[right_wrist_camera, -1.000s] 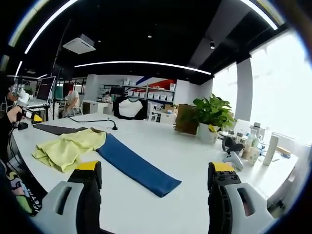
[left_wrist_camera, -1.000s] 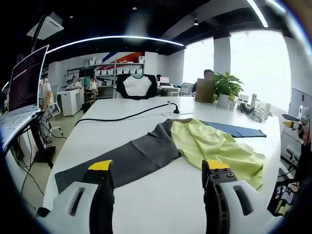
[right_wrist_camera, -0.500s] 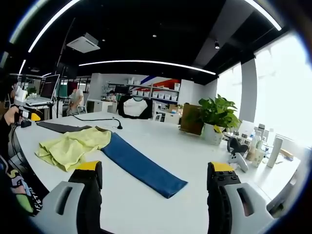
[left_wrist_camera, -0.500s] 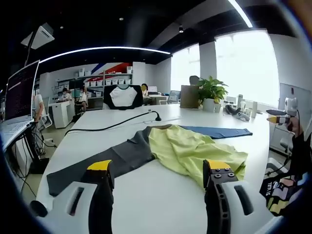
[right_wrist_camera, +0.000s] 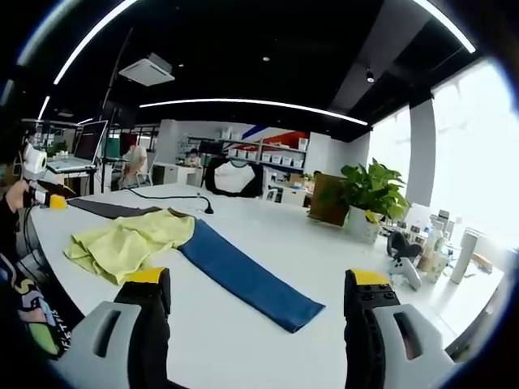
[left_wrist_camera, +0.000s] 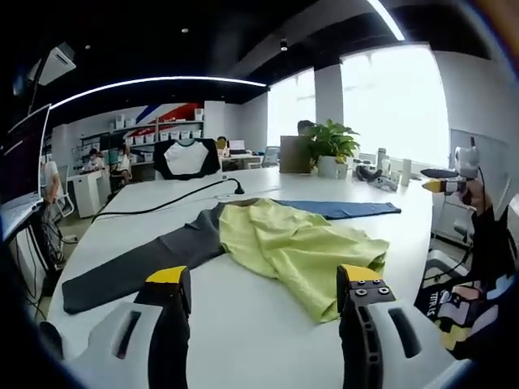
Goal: Fold the garment on the visible template until the final outline fits inside the template.
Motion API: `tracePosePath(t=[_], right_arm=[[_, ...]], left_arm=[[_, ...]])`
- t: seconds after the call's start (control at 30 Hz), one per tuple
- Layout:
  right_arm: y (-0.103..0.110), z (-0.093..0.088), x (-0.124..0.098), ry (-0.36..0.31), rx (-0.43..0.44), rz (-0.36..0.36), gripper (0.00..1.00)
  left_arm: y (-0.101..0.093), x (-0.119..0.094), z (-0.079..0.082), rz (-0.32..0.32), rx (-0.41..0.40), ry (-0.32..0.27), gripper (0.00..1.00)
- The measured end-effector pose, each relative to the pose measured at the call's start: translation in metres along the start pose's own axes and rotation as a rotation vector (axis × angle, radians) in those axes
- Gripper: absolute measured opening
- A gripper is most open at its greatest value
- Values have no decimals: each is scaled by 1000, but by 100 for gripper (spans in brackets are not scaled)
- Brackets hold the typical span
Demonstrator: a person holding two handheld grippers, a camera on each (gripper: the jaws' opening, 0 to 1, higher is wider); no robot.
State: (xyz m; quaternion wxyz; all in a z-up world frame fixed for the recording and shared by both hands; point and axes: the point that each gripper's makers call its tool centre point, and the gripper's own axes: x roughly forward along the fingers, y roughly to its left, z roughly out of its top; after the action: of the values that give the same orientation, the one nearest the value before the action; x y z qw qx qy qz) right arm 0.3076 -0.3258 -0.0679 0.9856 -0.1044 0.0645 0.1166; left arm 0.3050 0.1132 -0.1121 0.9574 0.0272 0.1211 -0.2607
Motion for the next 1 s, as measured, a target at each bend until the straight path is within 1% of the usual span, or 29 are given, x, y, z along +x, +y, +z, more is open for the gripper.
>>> tracePosePath(t=[0.1,0.27,0.37,0.47,0.6,0.67,0.73,0.87,1.0], right_arm=[[9,0,3,3,-10,23,90],[23,-2,11,16,-28,63,90],[32,-4,14,24,-33,86,89],[45,-7,19,35,-44,120,89],[70,-9,24,43,-61,189,88],[81,-12,27,52,-64,218,87],[87,-13,29,55,-69,232,87],[109,-19,32,75,-93,287,86],[128,-26,36,96,-103,335,84]], left_arm=[[-8,1,-4,-22,14,18,77],[-14,1,-10,-40,37,41,76],[-19,3,-13,-53,39,45,76],[-25,7,-18,-70,38,56,76],[-33,11,-28,-91,32,82,75],[-36,11,-28,-100,32,81,75],[-39,11,-28,-109,29,81,75],[-43,11,-30,-125,26,84,75],[-47,11,-35,-137,31,99,74]])
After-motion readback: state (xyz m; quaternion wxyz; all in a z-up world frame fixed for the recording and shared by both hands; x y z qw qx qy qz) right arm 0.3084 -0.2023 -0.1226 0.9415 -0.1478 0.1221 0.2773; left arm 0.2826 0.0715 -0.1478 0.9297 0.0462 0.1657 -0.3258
